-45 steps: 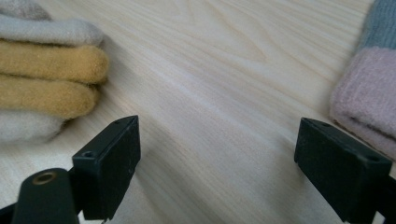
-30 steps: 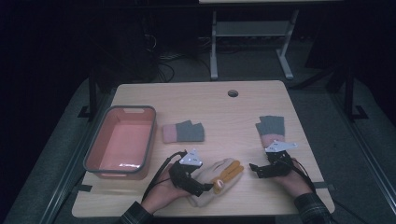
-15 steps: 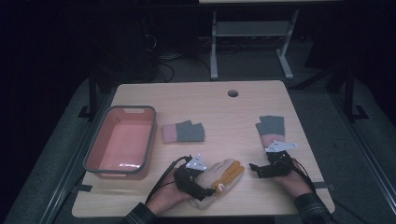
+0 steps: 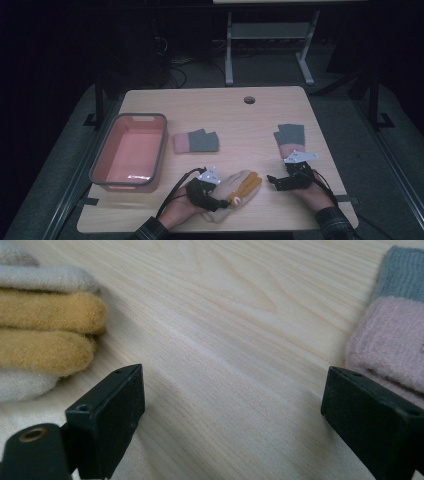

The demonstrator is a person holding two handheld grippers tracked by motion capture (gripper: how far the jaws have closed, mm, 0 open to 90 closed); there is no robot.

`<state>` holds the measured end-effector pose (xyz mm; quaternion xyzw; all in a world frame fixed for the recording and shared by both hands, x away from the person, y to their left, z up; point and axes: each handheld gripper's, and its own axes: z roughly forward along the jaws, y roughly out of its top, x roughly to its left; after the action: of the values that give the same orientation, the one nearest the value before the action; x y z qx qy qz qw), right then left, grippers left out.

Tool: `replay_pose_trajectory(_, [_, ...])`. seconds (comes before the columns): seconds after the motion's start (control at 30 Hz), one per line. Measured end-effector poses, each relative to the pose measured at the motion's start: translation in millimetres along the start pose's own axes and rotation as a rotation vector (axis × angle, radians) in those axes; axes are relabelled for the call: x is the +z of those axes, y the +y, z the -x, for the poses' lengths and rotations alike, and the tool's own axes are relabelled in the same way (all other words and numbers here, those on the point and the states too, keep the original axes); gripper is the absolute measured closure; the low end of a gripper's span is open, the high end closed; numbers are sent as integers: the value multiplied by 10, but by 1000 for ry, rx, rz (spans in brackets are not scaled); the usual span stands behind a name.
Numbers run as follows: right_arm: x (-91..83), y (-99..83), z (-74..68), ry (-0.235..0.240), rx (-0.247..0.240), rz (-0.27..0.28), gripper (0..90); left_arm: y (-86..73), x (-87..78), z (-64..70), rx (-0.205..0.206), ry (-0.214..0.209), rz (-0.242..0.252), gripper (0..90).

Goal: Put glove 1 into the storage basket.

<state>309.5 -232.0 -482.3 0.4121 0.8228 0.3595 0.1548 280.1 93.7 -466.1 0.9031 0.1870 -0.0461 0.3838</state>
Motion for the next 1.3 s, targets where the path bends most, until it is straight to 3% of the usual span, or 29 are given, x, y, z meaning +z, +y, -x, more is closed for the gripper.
replay_pose_trajectory(0.13, [0, 0, 0, 0, 0, 0, 100, 12, -17, -27, -26, -19, -20, 611])
replay_pose_trajectory(0.33, [0, 0, 2, 0, -2, 1, 100, 36, -44, -26, -35, -24, -37, 681])
replay_pose_trajectory(0.47, [0, 0, 2, 0, -1, 0, 100, 55, -80, -18, -23, -29, -30, 719])
replay_pose_trajectory(0.57, [1, 0, 2, 0, -2, 1, 100, 76, -130, -49, -41, -61, -3, 757])
replay_pose_trajectory(1.0, [0, 1, 0, 0, 0, 1, 100, 196, -430, -141, -78, -63, 98, 773])
replay_pose_trajectory(1.3, [0, 1, 1, 0, -1, 1, 100, 273, -644, -253, -82, -17, 108, 771])
